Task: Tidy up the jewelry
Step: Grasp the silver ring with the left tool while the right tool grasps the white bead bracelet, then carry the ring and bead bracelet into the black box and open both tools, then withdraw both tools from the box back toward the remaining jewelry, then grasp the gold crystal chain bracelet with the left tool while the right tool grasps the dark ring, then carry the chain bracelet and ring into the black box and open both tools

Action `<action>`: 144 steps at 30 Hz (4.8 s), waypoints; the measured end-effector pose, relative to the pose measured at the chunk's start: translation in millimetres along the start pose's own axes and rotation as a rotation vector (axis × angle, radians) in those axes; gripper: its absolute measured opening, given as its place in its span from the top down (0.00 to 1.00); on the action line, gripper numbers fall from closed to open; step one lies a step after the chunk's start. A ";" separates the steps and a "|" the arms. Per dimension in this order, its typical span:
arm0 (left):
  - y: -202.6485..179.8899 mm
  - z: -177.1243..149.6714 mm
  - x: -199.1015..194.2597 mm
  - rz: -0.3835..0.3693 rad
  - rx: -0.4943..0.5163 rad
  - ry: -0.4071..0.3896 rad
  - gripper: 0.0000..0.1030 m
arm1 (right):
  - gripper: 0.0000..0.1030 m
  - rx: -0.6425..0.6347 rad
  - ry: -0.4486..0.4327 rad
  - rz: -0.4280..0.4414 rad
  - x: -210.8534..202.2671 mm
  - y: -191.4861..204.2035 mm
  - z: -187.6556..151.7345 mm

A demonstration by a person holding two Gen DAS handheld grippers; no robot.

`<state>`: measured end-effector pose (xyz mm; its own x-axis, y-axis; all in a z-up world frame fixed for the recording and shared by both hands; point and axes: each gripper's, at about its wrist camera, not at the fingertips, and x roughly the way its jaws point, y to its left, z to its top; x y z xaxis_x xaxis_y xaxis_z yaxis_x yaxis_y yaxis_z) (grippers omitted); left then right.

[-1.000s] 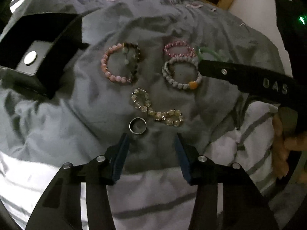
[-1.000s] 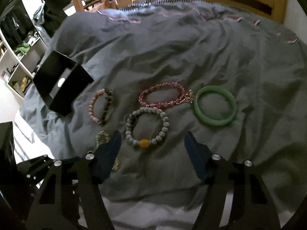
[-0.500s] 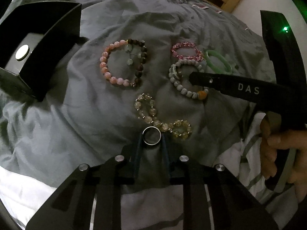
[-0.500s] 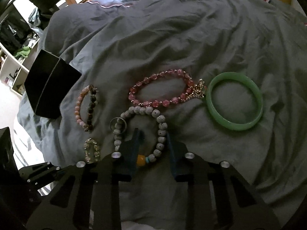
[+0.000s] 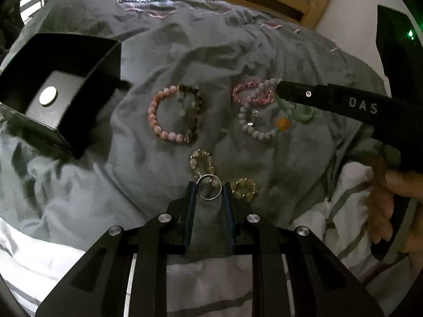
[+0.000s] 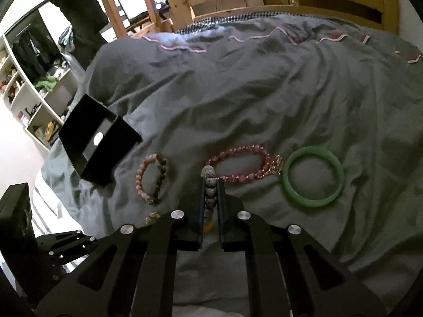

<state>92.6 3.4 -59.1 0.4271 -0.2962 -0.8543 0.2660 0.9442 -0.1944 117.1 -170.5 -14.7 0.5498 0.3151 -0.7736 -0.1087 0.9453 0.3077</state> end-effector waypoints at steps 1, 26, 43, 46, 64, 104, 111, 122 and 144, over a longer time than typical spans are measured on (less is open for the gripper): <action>0.0 0.5 -2.6 -0.001 0.000 -0.006 0.81 | 0.91 0.005 -0.002 0.003 -0.4 -0.7 1.1; 27.2 23.5 -67.8 0.057 -0.029 -0.143 0.81 | 0.91 -0.087 -0.094 0.101 -53.0 53.2 30.2; 127.8 75.8 -82.8 0.174 -0.120 -0.197 0.81 | 0.91 -0.188 0.019 0.265 30.2 163.0 90.1; 138.8 81.2 -74.7 0.197 -0.123 -0.195 0.81 | 0.91 -0.208 0.045 0.255 54.2 175.1 89.9; 147.3 79.9 -87.8 0.240 -0.149 -0.267 0.35 | 0.36 -0.160 0.028 0.187 60.3 155.2 75.7; -21.8 3.5 6.9 0.089 0.192 -0.046 0.50 | 0.47 -0.199 0.116 -0.039 0.2 17.2 -8.1; -12.3 9.1 37.4 0.082 0.178 0.006 0.52 | 0.60 -0.195 0.179 -0.033 39.4 11.2 -1.8; 2.0 16.8 46.4 0.058 0.125 0.041 0.81 | 0.80 -0.205 0.174 -0.058 50.4 9.7 0.6; -7.3 15.3 -4.7 0.048 0.133 -0.057 0.93 | 0.80 -0.250 0.075 -0.043 6.5 36.4 -0.8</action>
<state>101.9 -4.3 -46.3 0.4893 -0.2629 -0.8316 0.3550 0.9310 -0.0854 116.0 -133.9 -9.0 0.4964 0.2706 -0.8249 -0.2931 0.9466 0.1341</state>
